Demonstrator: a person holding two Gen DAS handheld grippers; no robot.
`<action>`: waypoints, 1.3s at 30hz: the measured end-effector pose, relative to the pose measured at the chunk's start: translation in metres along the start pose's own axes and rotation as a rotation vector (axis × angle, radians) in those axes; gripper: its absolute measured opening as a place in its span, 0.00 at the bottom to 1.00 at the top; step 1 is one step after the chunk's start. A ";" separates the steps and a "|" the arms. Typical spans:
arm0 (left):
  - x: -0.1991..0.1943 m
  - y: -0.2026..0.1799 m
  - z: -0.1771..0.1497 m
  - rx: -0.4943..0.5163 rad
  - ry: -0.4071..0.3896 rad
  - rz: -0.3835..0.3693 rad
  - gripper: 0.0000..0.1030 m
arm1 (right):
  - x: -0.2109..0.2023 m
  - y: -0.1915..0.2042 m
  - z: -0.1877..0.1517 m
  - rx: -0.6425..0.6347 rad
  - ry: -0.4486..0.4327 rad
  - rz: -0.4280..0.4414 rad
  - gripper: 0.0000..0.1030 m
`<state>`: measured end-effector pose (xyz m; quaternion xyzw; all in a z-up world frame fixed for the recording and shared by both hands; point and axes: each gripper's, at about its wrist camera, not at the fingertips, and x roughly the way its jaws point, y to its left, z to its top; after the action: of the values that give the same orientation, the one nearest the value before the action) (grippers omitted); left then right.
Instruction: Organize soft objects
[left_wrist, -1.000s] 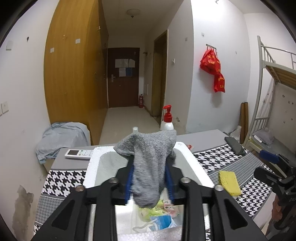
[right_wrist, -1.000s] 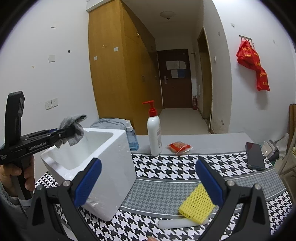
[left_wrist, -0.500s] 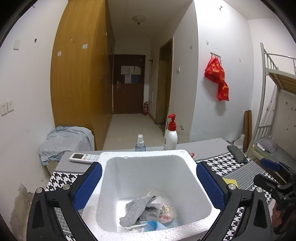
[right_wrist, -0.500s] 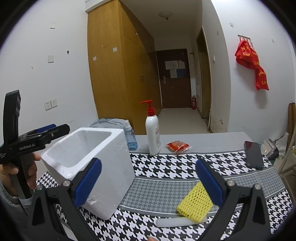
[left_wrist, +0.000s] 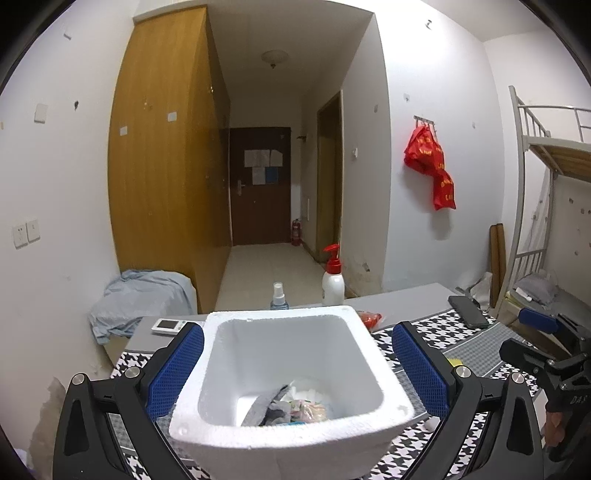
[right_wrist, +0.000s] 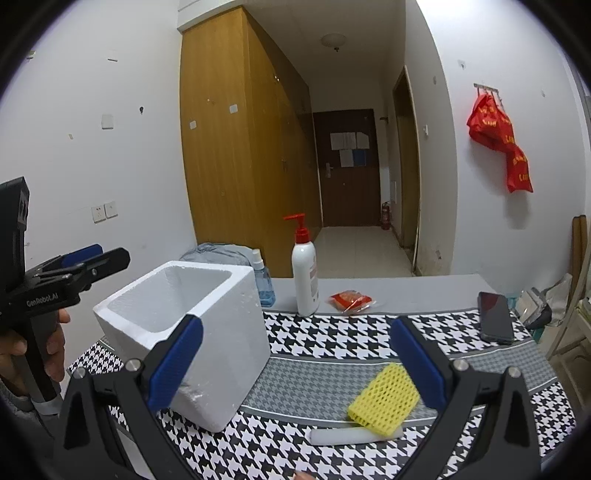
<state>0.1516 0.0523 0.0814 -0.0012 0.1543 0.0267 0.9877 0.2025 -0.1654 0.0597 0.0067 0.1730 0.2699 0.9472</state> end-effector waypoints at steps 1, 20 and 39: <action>-0.003 -0.002 0.000 0.002 -0.006 -0.005 0.99 | -0.004 0.000 0.000 0.000 -0.004 0.001 0.99; -0.050 -0.044 -0.020 0.029 -0.079 -0.048 0.99 | -0.063 -0.006 -0.017 -0.012 -0.063 -0.034 0.99; -0.045 -0.075 -0.055 0.029 -0.080 -0.183 0.99 | -0.084 -0.014 -0.041 -0.029 -0.050 -0.125 0.99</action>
<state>0.0963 -0.0253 0.0427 0.0002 0.1143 -0.0659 0.9913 0.1289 -0.2234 0.0466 -0.0113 0.1457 0.2123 0.9662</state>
